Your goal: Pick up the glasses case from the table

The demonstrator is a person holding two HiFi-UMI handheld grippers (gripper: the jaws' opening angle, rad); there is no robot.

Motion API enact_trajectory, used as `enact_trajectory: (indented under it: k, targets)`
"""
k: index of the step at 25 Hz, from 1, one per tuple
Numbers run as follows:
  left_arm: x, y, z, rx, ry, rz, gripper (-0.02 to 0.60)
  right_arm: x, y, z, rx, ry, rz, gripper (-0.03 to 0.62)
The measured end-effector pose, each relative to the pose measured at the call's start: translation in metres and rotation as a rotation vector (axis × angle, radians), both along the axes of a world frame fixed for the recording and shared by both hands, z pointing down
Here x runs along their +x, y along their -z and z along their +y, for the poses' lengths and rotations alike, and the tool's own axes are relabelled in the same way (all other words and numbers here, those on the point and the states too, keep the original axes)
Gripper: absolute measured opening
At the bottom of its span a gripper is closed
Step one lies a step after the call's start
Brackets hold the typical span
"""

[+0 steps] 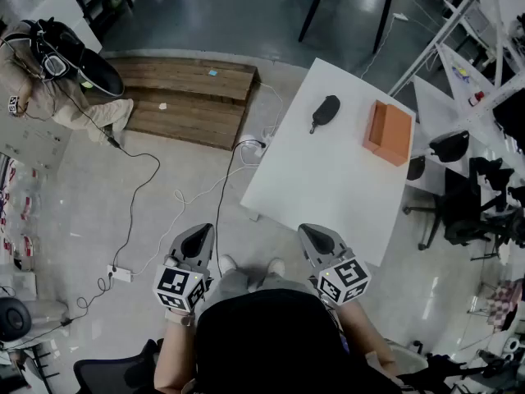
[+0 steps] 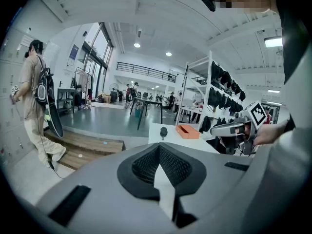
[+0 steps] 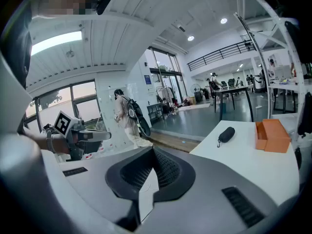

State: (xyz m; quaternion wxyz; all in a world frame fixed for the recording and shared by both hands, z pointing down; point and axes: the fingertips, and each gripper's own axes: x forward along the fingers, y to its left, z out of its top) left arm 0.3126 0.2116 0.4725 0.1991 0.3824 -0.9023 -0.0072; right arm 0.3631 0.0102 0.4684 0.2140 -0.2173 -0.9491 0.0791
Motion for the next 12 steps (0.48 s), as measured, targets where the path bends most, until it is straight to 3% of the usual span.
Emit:
enact_trajectory:
  k: [12]
  targets:
    - [-0.031,-0.003,0.101,0.034,0.014,0.012,0.018,-0.048,0.01,0.103,0.018,0.018,-0.017,0.026]
